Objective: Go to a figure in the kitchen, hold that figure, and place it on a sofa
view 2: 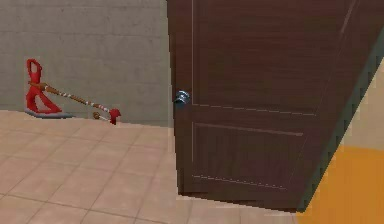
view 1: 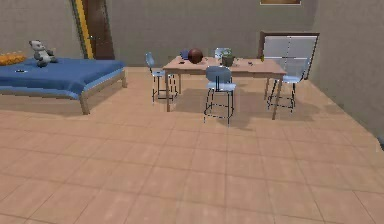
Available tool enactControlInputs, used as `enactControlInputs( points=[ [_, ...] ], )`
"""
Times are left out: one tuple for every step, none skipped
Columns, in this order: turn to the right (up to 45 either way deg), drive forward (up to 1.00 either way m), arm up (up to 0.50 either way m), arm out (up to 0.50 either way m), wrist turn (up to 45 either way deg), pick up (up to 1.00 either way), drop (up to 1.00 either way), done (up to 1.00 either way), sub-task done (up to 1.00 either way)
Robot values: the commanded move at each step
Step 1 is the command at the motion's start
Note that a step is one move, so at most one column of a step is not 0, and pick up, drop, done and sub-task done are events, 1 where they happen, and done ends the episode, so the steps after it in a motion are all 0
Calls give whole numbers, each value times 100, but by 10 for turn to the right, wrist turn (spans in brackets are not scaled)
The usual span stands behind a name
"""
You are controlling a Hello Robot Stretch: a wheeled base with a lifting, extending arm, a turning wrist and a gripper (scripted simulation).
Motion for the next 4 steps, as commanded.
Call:
enactControlInputs(
  points=[
    [-120, 0, 0, 0, 0, 0, 0, 0, 0],
    [0, 80, 0, 0, 0, 0, 0, 0, 0],
    [-60, 0, 0, 0, 0, 0, 0, 0, 0],
    [0, 100, 0, 0, 0, 0, 0, 0, 0]
  ],
)
